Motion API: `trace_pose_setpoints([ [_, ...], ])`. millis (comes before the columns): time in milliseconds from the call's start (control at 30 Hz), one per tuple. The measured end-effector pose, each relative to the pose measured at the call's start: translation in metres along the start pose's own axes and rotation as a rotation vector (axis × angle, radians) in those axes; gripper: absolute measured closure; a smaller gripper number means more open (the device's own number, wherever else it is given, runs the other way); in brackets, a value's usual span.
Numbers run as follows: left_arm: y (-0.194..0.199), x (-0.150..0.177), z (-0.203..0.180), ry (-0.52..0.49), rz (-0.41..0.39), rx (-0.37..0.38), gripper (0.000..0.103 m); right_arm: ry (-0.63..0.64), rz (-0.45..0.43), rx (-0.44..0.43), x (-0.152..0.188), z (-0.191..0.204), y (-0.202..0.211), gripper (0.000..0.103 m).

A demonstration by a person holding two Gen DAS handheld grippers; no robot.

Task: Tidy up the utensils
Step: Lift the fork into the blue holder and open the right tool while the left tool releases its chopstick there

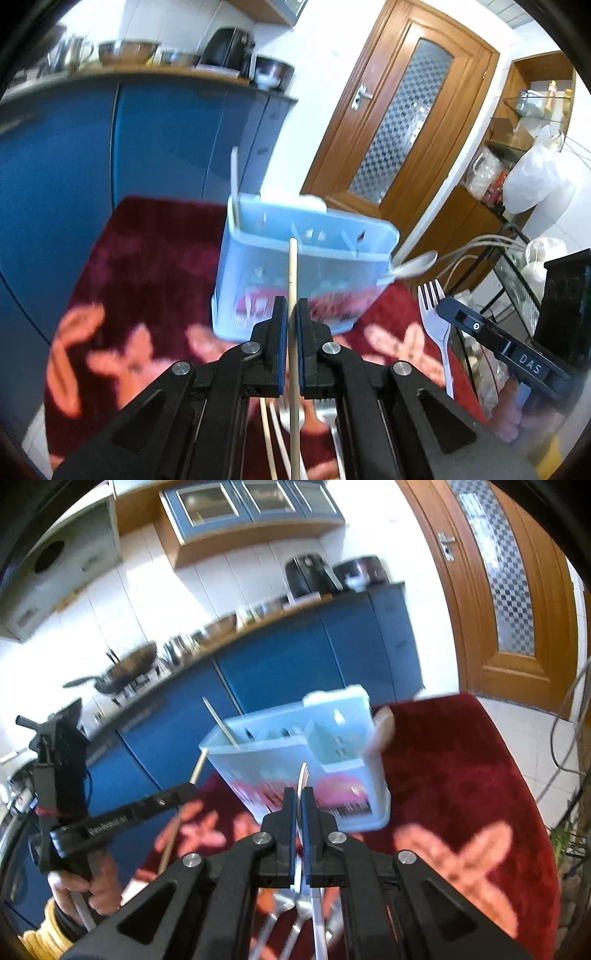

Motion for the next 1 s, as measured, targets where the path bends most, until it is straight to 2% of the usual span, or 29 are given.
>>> trace_pose_setpoints([
  [267,0.006,-0.064,-0.004,0.052,-0.146,0.011,0.101,0.022,-0.135,-0.042,-0.047,0.009,-0.010,0.099],
  [400,0.002,-0.098,-0.005,0.077,-0.227,0.006,0.101,-0.017,-0.191,-0.068,-0.068,-0.002,-0.020,0.099],
  [633,-0.011,-0.142,-0.003,0.095,-0.370,-0.034,0.101,-0.016,-0.297,-0.047,-0.105,-0.019,-0.037,0.099],
  [733,-0.022,-0.151,-0.003,0.094,-0.424,-0.061,0.101,0.023,-0.330,-0.003,-0.114,-0.022,-0.047,0.099],
  [800,-0.030,-0.152,-0.001,0.096,-0.467,-0.122,0.101,0.042,-0.346,0.018,-0.117,-0.024,-0.054,0.099],
  [1000,-0.047,-0.151,-0.001,0.080,-0.549,-0.198,0.101,0.084,-0.374,0.052,-0.114,-0.030,-0.072,0.099],
])
Point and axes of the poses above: each gripper's, at about its wrist camera, not at the fingertips, and y roughly against the way its jaws point, z to its left, x to its underside, the point moved 6 cm from there along -y, roughly the way its jaws point, and after that the axes turned 13 degrees about -x, right-handed, at the moved point
